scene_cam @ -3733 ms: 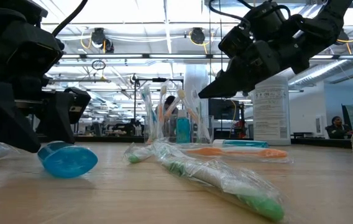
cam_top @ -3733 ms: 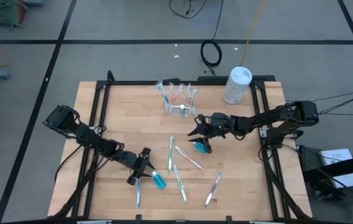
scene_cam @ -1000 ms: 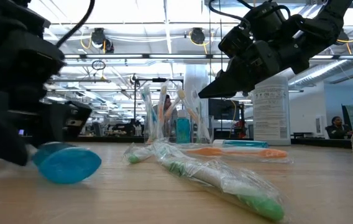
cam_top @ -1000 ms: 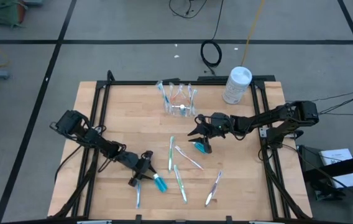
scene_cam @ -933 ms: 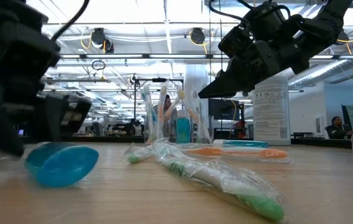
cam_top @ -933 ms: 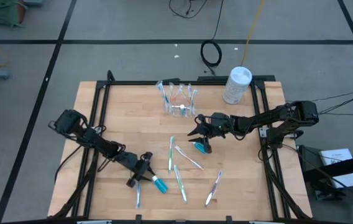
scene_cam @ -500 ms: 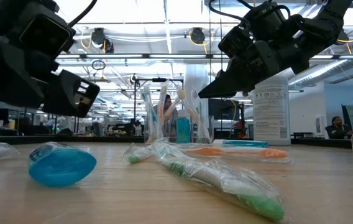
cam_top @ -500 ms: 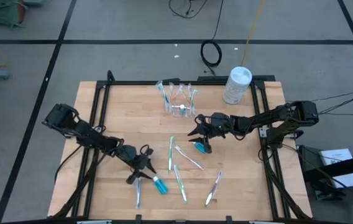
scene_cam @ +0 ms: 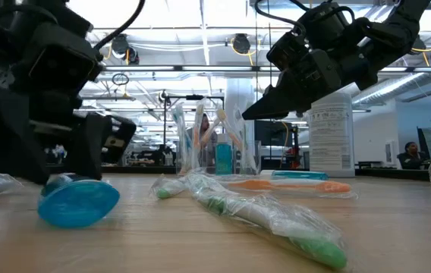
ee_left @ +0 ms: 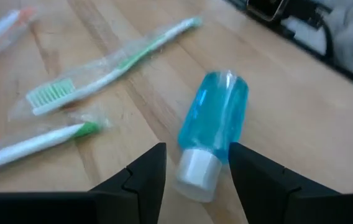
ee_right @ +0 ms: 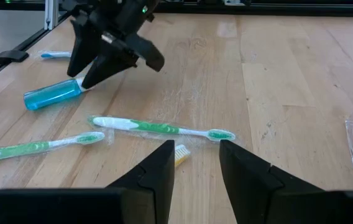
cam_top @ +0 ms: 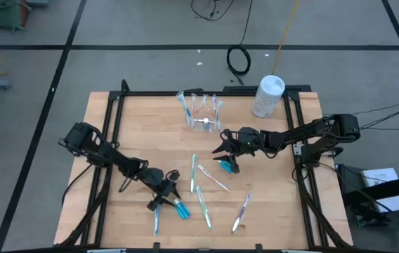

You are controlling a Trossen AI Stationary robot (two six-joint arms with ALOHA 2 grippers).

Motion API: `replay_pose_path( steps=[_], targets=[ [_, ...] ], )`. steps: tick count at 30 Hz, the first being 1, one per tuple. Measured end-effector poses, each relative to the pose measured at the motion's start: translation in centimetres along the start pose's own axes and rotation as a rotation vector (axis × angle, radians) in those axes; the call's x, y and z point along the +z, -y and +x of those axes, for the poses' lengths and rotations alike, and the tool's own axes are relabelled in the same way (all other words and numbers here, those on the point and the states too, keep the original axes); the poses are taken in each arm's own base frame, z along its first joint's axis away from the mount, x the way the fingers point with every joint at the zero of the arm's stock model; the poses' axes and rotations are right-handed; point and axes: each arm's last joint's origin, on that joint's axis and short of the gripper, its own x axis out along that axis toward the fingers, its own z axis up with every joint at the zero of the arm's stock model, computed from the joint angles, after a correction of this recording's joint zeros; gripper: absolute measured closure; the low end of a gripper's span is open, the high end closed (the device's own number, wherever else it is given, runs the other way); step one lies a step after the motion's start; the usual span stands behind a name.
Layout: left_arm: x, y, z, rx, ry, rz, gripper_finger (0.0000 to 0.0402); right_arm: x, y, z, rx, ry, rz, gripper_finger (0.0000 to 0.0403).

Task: Pick & Place toothbrushing station
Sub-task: Put the blue mouthwash into the transparent organizer

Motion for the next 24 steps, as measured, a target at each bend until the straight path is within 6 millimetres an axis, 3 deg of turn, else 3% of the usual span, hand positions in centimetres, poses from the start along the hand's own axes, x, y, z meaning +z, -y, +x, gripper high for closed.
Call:
replay_pose_path(
  steps=[6,12,20,24],
  targets=[
    [-0.8,0.01,0.14,-0.008,-0.124,0.007,0.022,-0.02,0.0,0.0,0.0,-0.001,0.0,0.0284],
    [-0.66,-0.01,0.18,-0.008,-0.106,0.082,0.0223,-0.02,0.01,0.0,0.0,-0.001,0.0,0.0284],
    [-0.7,-0.08,0.16,-0.008,-0.108,0.077,0.0296,-0.02,0.01,-0.01,0.0,-0.001,0.0,0.0284],
    [-0.53,-0.13,0.17,0.011,-0.092,0.062,0.0312,-0.01,0.01,-0.01,0.0,0.0,0.0,0.0284]
  ],
)
